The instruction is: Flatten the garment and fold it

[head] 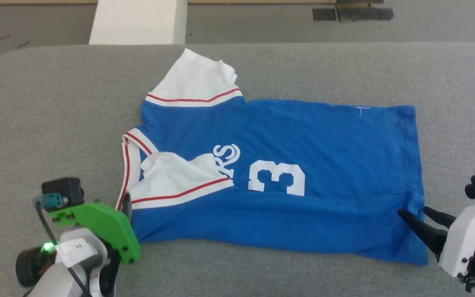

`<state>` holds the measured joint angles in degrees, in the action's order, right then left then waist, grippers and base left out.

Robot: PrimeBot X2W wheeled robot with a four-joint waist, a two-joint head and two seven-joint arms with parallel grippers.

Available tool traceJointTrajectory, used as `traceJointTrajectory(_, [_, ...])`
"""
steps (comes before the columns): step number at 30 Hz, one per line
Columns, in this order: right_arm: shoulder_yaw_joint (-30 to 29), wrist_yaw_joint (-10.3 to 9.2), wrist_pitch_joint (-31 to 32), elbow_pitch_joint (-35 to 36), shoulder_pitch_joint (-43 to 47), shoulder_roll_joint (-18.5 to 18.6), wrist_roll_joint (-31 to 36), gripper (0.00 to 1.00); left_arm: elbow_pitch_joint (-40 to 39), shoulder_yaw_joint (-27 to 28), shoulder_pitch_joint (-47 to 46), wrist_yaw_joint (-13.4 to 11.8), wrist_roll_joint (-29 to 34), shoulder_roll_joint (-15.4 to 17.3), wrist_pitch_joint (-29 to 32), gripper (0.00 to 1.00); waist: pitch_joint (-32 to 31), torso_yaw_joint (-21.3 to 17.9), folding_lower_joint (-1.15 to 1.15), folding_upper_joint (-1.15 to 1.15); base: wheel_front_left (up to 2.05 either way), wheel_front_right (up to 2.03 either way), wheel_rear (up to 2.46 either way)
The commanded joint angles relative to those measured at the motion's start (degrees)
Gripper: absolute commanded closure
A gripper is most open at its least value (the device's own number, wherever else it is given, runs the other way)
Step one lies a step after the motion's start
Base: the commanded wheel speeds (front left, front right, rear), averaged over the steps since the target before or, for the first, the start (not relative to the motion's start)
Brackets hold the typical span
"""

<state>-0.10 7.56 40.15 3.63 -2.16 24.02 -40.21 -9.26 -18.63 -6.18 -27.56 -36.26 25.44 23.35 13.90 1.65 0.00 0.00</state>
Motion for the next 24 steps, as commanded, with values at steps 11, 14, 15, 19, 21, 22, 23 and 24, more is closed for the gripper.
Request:
traceJointTrajectory(11, [-3.6, -0.08, 3.1, 6.0, 1.5, -2.7, 2.0, 0.00, 3.4, -3.8, 1.0, -2.6, -1.1, 3.1, 13.4, 0.00, 1.5, -1.0, 0.00, 0.00, 0.00, 0.00, 0.00])
traceJointTrajectory(14, [-3.5, -0.08, 3.3, 6.2, 1.6, -2.5, 2.0, 0.00, 6.1, -3.7, 1.3, -2.2, -2.4, 2.1, 13.5, 0.00, 1.8, -1.5, 0.00, 0.00, 0.00, 0.00, 0.00])
traceJointTrajectory(15, [-3.4, -0.08, 3.3, 6.4, 1.8, -2.2, 2.3, 0.00, 6.9, -3.7, 1.8, -1.8, -3.3, 1.4, 13.6, 0.27, 1.8, -1.6, 0.00, 0.00, 0.00, 0.00, 0.00])
traceJointTrajectory(19, [-2.7, -0.08, 4.3, 7.8, 3.5, -0.7, 6.1, 0.00, 6.5, -2.0, 3.2, -0.4, -5.2, -0.2, 9.9, 1.00, 1.4, -1.6, 0.00, 0.00, 0.00, 0.00, 0.00])
traceJointTrajectory(21, [-1.9, -0.08, 5.3, 8.7, 4.7, -0.7, 8.1, 0.00, 5.4, -0.7, 4.1, -0.1, -5.8, -0.8, 7.6, 1.00, 1.1, -1.5, 0.00, 0.00, 0.00, 0.00, 0.00])
traceJointTrajectory(22, [-1.5, -0.08, 5.7, 9.2, 5.1, -0.9, 9.0, 0.00, 4.5, 0.2, 4.5, 0.0, -6.3, -1.2, 6.4, 1.00, 1.0, -1.4, 0.00, 0.00, 0.00, 0.00, 0.00])
traceJointTrajectory(23, [-1.0, -0.08, 6.2, 9.6, 5.5, -1.2, 10.4, 0.00, 3.3, 0.9, 5.0, 0.0, -6.6, -1.5, 5.3, 1.00, 1.0, -1.3, 0.00, 0.00, 0.00, 0.00, 0.00])
traceJointTrajectory(24, [-0.6, -0.08, 6.6, 9.8, 5.7, -1.5, 11.5, 0.00, 2.3, 1.4, 5.4, 0.0, -6.5, -1.5, 4.5, 1.00, 0.9, -1.2, 0.00, 0.00, 0.00, 0.00, 0.00])
